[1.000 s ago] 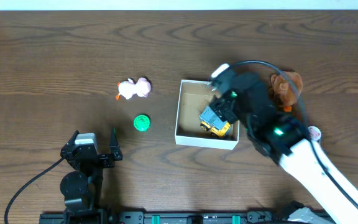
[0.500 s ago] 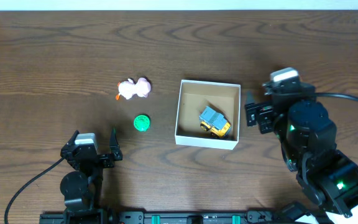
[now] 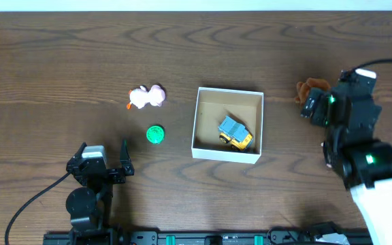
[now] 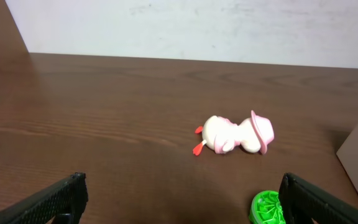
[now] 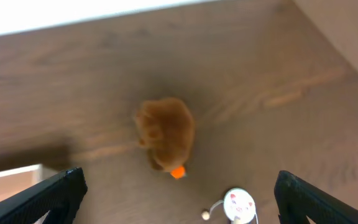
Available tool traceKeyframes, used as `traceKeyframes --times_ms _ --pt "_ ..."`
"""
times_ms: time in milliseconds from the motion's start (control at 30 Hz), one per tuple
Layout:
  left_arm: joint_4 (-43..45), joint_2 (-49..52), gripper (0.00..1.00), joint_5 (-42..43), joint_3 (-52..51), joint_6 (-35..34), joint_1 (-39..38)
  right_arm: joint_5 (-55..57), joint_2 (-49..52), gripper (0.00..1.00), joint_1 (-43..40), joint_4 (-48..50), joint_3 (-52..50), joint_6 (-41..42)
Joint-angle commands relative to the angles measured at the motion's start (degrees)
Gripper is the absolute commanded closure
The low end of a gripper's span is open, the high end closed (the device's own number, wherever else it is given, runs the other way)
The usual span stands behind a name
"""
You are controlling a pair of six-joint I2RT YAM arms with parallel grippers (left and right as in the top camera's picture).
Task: Pack container
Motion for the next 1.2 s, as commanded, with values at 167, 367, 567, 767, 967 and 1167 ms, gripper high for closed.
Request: traceKeyframes --times_ms 167,367,567,767,967,1167 --pt "-2.0 -0.3 0.02 -0.1 -0.8 -0.3 -0.2 -2.8 14.7 0.01 -8.4 6.1 0.9 3.7" --pt "-2.0 -0.3 0.02 0.0 -0.8 -0.3 -0.2 -7.0 24.7 0.01 -12.7 11.3 0.9 2.2" --pt "-2.0 -0.3 0.02 0.0 -0.8 -0.3 -0.2 -11.9 32.0 0.01 -13.1 13.2 0.9 -3.1" --pt "-2.0 -0.3 0.02 -0.1 -0.8 -0.3 -0.2 -12.0 32.3 0.01 -12.9 13.1 0.9 -3.5" --pt "-2.0 -0.3 0.02 0.0 -0.8 -0.3 -0.2 -10.4 26.7 0.01 -10.6 11.6 1.8 -6.6" --pt "-2.0 -0.3 0.02 0.0 -0.8 -0.3 -0.2 -10.3 22.0 0.01 -10.5 10.3 1.8 -5.3"
